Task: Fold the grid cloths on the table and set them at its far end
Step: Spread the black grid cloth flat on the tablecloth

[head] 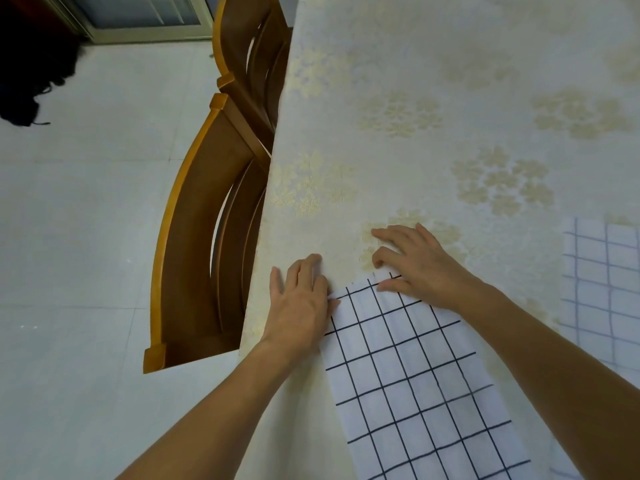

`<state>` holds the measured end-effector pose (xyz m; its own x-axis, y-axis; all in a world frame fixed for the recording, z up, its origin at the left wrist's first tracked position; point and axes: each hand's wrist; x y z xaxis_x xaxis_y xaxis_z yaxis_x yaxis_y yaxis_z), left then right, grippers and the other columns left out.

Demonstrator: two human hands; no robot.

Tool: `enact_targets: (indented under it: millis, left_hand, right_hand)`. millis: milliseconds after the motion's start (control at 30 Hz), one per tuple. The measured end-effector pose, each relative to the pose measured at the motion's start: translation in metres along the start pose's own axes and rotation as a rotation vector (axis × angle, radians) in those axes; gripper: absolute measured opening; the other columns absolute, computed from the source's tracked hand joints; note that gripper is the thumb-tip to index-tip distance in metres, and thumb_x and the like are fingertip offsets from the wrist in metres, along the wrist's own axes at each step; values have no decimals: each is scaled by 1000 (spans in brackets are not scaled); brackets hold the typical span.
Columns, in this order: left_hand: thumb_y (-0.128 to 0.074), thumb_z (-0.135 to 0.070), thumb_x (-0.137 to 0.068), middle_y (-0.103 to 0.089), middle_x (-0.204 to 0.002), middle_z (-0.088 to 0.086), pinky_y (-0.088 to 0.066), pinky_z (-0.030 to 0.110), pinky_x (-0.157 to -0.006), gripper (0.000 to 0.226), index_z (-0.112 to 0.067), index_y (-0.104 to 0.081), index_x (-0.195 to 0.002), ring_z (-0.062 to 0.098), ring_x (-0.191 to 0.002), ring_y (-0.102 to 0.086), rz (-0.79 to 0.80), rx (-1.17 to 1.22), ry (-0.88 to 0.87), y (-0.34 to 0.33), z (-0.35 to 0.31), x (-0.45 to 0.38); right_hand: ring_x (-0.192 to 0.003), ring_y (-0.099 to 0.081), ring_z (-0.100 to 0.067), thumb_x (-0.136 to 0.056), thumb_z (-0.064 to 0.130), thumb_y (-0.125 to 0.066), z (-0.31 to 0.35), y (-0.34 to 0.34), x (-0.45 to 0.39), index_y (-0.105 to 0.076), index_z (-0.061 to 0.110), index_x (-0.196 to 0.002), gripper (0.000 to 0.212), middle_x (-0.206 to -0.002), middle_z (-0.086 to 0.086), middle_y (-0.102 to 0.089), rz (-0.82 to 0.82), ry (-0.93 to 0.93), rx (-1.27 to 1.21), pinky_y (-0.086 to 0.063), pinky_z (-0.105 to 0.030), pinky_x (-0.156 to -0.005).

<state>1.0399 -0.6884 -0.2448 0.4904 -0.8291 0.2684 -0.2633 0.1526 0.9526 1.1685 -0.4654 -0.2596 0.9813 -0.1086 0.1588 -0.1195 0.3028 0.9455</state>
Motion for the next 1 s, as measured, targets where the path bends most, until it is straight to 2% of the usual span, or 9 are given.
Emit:
enact_targets:
  millis: [133,267,400,467,533,633,733,867,1000]
  left_hand:
    - [-42,-33,-102,-30,-155,13,-15,62,-119,25,-16,-56,-115,32,-143,-27,-35,23,-84,1,0,4]
    - [-45,-32,-98,-47,-145,8,-23,59,-117,25,-17,-57,-115,28,-134,-43,-111,93,-147,1,6,8]
    - [-48,-45,-98,-35,-154,-2,-16,53,-120,38,-27,-51,-131,19,-142,-28,-52,241,-102,6,10,5]
    - [-49,-44,-99,-33,-155,-1,-11,52,-121,32,-26,-56,-125,19,-143,-24,-42,258,-96,10,11,0]
    - [-54,-37,-98,-40,-151,2,-10,53,-121,23,-22,-63,-113,21,-142,-29,-75,268,-112,14,12,-4]
    - [-66,-27,-92,-56,-137,5,-19,59,-118,18,-17,-66,-107,25,-131,-48,-183,209,-165,22,16,-7]
    - [-66,-23,-90,-62,-128,6,-27,60,-116,14,-15,-66,-102,25,-123,-57,-282,99,-249,39,21,-8]
    - [-61,-23,-95,-65,-132,4,-28,58,-117,14,-16,-70,-103,24,-132,-53,-342,53,-282,65,28,-9]
    - [-63,-20,-95,-67,-129,2,-31,56,-116,14,-18,-74,-103,24,-132,-54,-387,34,-289,87,29,0]
  right_hand:
    - [-148,-14,-31,-91,50,-57,4,1,-3,-57,24,-93,27,-161,-8,-24,38,20,42,-8,-55,-121]
    - [-145,-26,-32,-91,43,-61,9,4,-2,-57,24,-89,20,-155,-9,-35,-8,106,61,-18,-57,-118]
    - [-138,-38,-26,-94,40,-57,14,15,-4,-57,25,-91,16,-148,-5,-46,-112,134,-6,-25,-50,-117]
    - [-135,-41,-23,-95,41,-53,17,24,-5,-58,24,-91,18,-145,-3,-48,-134,119,-53,-28,-46,-116]
    - [-131,-46,-23,-95,43,-51,19,32,-6,-58,24,-92,20,-144,-1,-48,-122,102,-95,-34,-43,-111]
    - [-126,-49,-19,-92,50,-54,18,43,-8,-61,26,-106,29,-143,3,-50,-48,92,-155,-40,-43,-106]
    - [-120,-51,-15,-93,43,-61,20,56,-17,-61,27,-124,35,-136,9,-55,21,67,-121,-40,-36,-101]
    - [-107,-59,-18,-96,35,-59,29,77,-25,-69,23,-116,25,-123,9,-64,-11,64,-61,-47,-39,-89]
    - [-111,-59,-15,-98,34,-55,44,101,-17,-71,27,-116,25,-126,12,-64,-70,40,-1,-52,-35,-80]
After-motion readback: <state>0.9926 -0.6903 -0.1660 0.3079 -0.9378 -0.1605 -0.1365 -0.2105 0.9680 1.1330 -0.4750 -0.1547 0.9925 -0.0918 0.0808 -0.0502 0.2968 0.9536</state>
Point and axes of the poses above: each hand's wrist, its own x-axis away from the middle knuckle, its own y-axis out of the back of the hand, z = x × y
